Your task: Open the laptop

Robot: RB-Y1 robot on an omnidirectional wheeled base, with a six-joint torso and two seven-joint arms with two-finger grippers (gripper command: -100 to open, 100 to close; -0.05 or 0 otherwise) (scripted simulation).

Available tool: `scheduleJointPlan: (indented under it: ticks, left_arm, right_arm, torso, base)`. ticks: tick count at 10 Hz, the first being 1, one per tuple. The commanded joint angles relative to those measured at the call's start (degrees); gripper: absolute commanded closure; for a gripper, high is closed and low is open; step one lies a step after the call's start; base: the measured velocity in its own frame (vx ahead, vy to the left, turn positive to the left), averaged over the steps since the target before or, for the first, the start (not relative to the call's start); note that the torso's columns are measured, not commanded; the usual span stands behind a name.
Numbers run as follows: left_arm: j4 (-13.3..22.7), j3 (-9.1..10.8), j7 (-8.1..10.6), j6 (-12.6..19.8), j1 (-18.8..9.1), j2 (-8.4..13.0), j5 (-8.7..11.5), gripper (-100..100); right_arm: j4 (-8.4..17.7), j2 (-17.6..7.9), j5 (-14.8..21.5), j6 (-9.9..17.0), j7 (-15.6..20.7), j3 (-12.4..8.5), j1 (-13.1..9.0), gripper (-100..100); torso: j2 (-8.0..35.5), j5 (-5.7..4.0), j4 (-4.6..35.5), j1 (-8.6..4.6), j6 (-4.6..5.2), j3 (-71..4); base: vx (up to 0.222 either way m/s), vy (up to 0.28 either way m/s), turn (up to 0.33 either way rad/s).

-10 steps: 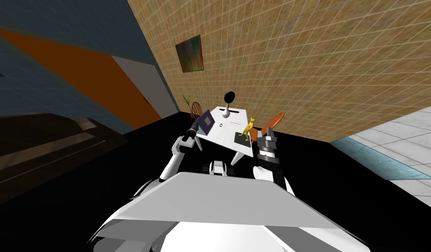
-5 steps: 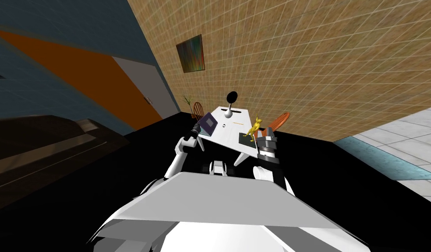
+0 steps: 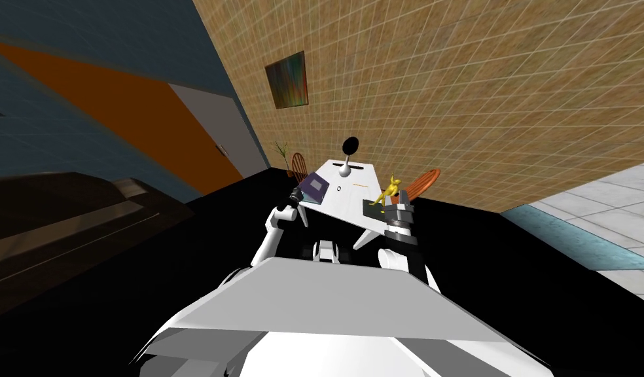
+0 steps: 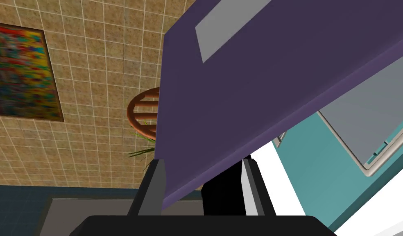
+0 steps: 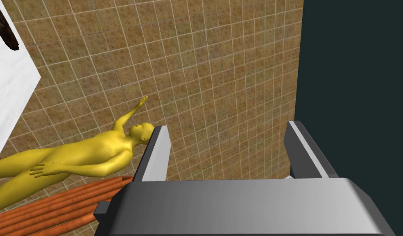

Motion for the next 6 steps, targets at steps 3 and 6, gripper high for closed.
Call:
scheduleJointPlan:
  ticks: [3,6]
  left_arm:
    - [-0.23,0.04,3.48,1.42,0.99,-2.73,3.73,-100]
    - [-3.89,0.29,4.22,5.05,0.98,-1.99,3.9,-100]
  right_arm:
    - [0.0,0.0,0.0,0.0,0.0,0.0,0.0,0]
    - [0.0,0.02,0.0,0.0,0.0,0.02,0.0,0]
  torso:
    - [-0.03,0.02,-0.05,0.0,-0.11,-0.03]
    - [0.08,-0.14,0.09,-0.38,0.04,0.05]
  base:
    - [0.027,0.11,-0.01]
    - [0.012,-0.032,0.019]
